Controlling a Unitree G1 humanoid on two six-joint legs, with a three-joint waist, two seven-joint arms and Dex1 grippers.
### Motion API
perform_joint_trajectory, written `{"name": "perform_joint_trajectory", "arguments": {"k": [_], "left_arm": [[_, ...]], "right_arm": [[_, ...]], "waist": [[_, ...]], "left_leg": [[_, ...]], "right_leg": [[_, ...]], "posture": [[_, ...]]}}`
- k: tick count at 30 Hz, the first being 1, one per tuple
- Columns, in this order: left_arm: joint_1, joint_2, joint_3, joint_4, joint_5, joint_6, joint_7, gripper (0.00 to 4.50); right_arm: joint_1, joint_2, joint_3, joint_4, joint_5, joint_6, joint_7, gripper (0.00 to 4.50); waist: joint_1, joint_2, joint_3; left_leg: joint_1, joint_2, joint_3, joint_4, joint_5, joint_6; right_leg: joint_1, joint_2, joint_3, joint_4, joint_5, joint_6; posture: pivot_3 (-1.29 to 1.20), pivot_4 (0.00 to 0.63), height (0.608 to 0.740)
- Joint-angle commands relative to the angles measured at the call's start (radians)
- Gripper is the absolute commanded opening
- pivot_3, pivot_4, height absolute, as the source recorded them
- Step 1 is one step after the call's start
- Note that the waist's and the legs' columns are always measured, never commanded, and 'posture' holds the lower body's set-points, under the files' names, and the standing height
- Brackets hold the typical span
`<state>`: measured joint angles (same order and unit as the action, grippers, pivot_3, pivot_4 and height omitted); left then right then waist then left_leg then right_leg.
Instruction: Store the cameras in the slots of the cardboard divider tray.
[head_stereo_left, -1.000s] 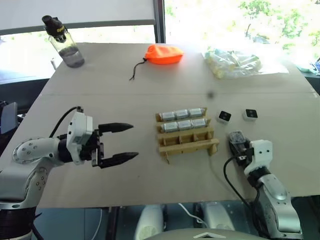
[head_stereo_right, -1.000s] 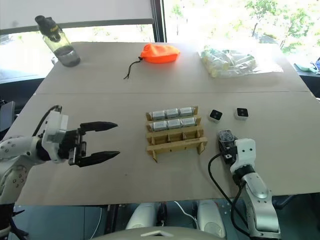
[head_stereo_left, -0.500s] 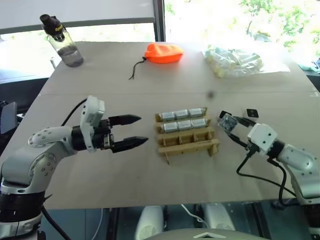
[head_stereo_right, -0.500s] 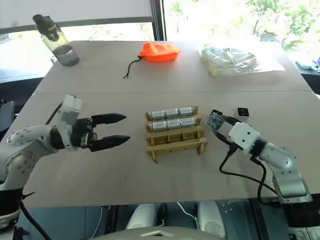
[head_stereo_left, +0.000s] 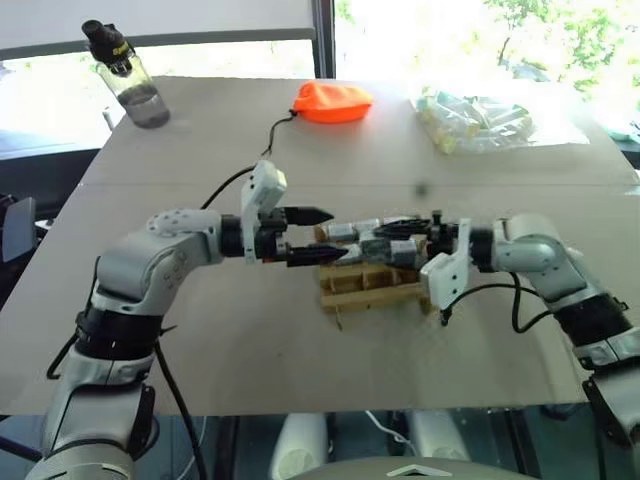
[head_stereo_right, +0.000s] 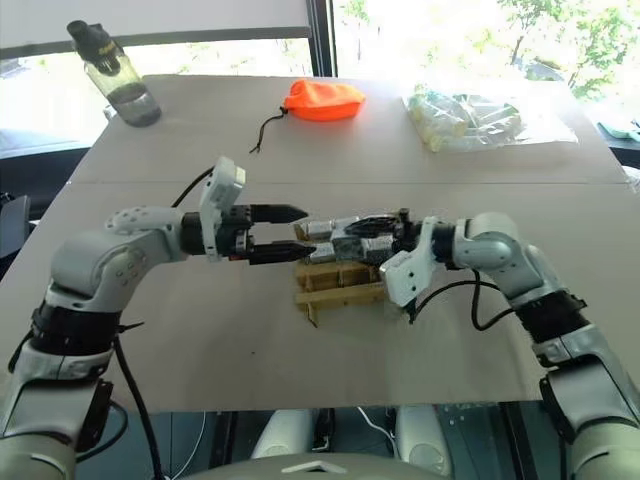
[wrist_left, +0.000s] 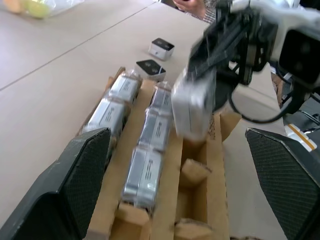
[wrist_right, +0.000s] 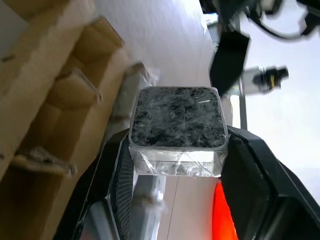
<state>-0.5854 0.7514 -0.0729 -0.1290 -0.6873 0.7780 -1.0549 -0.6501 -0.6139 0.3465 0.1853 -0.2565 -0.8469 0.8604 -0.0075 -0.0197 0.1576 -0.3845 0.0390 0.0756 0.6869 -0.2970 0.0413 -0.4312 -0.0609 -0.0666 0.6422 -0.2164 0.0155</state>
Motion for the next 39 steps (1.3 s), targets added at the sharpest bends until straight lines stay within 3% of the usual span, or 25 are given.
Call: {"name": "perform_joint_trajectory", "arguments": {"k": [1,17,21,26,31,32,34,37,39], "left_arm": [[-0.046,-0.005,-0.023,0.026,0.031,-0.013,-0.043,4.5],[-0.064,-0.017,-0.062,0.021,0.086,-0.012,-0.123,4.5],[-0.065,-0.019,-0.066,0.025,0.096,-0.015,-0.139,3.27],[-0.069,-0.025,-0.073,0.034,0.115,-0.026,-0.15,0.83],[-0.071,-0.034,-0.075,0.034,0.126,-0.032,-0.158,0.71],[-0.069,-0.034,-0.075,0.03,0.128,-0.034,-0.159,0.71],[-0.064,-0.032,-0.072,0.023,0.132,-0.038,-0.161,0.71],[-0.057,-0.027,-0.065,0.013,0.136,-0.044,-0.161,0.71],[-0.054,-0.022,-0.057,0.002,0.133,-0.045,-0.157,0.71]], "right_arm": [[-0.065,0.014,0.018,0.027,-0.035,-0.078,-0.031,1.91],[-0.14,0.033,0.056,0.076,-0.087,-0.116,-0.078,1.91],[-0.148,0.038,0.065,0.072,-0.084,-0.109,-0.079,1.91],[-0.156,0.049,0.071,0.074,-0.082,-0.108,-0.079,1.91],[-0.153,0.055,0.08,0.063,-0.068,-0.086,-0.066,1.91],[-0.133,0.055,0.077,0.043,-0.035,-0.041,-0.048,2.71],[-0.091,0.054,0.065,-0.002,0.025,0.08,-0.013,3.18],[-0.05,0.042,0.046,-0.061,0.063,0.189,0.012,4.48],[-0.011,0.024,0.026,-0.107,0.137,0.262,0.042,4.48]], "waist": [[0.0,0.0,0.0],[-0.003,0.0,0.0],[-0.003,0.0,0.0],[-0.003,0.0,0.0],[-0.003,0.0,0.0],[-0.003,0.0,0.0],[-0.003,0.0,0.0],[-0.002,0.0,0.0],[-0.001,0.0,0.0]], "left_leg": [[0.0,0.0,0.0,0.0,0.0,0.0],[0.001,0.0,0.0,0.001,0.0,-0.001],[0.001,0.0,0.0,0.001,0.0,-0.001],[0.001,0.0,0.0,0.001,0.0,0.0],[0.001,0.0,0.0,0.001,0.0,-0.001],[0.001,0.0,0.0,0.001,0.0,-0.001],[0.001,0.0,0.0,0.001,0.0,-0.001],[0.0,0.0,-0.001,0.001,0.0,0.0],[0.0,0.0,0.0,0.002,0.0,0.0]], "right_leg": [[0.0,0.0,0.0,0.0,0.0,0.0],[0.0,-0.001,0.0,0.002,0.0,0.0],[0.0,-0.001,0.0,0.002,0.0,0.0],[0.0,-0.001,0.0,0.002,0.0,0.0],[0.0,-0.001,0.0,0.002,0.0,0.0],[0.0,-0.001,0.0,0.002,0.0,0.0],[0.0,-0.001,0.0,0.002,0.0,0.0],[0.0,-0.001,0.0,0.002,0.0,0.0],[0.0,-0.002,0.0,0.002,0.0,0.0]], "posture": [[0.0,0.15,0.726],[0.0,0.15,0.726],[0.0,0.15,0.726],[0.0,0.15,0.726],[0.0,0.15,0.726],[0.0,0.15,0.726],[0.0,0.15,0.726],[0.0,0.15,0.726],[0.0,0.15,0.726]]}}
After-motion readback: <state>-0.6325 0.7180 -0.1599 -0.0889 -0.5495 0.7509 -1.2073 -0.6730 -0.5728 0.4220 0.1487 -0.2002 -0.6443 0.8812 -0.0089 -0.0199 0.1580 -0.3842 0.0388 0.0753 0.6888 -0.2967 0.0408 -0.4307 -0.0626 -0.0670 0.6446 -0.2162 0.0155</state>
